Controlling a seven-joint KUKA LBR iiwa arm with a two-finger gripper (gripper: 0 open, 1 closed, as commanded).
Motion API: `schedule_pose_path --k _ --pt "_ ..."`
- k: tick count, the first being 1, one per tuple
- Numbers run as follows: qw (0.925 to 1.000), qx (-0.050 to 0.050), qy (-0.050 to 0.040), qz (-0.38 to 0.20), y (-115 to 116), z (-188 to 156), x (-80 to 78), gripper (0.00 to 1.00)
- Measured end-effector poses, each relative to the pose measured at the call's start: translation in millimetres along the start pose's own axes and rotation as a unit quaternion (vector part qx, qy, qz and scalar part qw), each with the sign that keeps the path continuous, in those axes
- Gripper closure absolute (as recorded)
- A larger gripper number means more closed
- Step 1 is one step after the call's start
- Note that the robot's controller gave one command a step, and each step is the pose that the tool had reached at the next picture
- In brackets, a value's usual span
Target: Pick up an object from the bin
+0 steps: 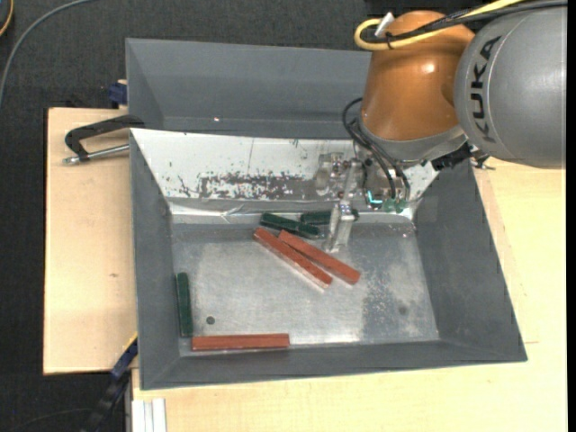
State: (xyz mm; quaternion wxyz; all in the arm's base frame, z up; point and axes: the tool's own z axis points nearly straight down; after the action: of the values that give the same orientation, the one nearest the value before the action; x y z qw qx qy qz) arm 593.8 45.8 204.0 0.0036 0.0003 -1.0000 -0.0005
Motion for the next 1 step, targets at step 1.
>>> schedule_pose_path --k 1 --pt "0.9983 0.0 0.0005 0.058 31.6 122.8 -5.9 0.0"
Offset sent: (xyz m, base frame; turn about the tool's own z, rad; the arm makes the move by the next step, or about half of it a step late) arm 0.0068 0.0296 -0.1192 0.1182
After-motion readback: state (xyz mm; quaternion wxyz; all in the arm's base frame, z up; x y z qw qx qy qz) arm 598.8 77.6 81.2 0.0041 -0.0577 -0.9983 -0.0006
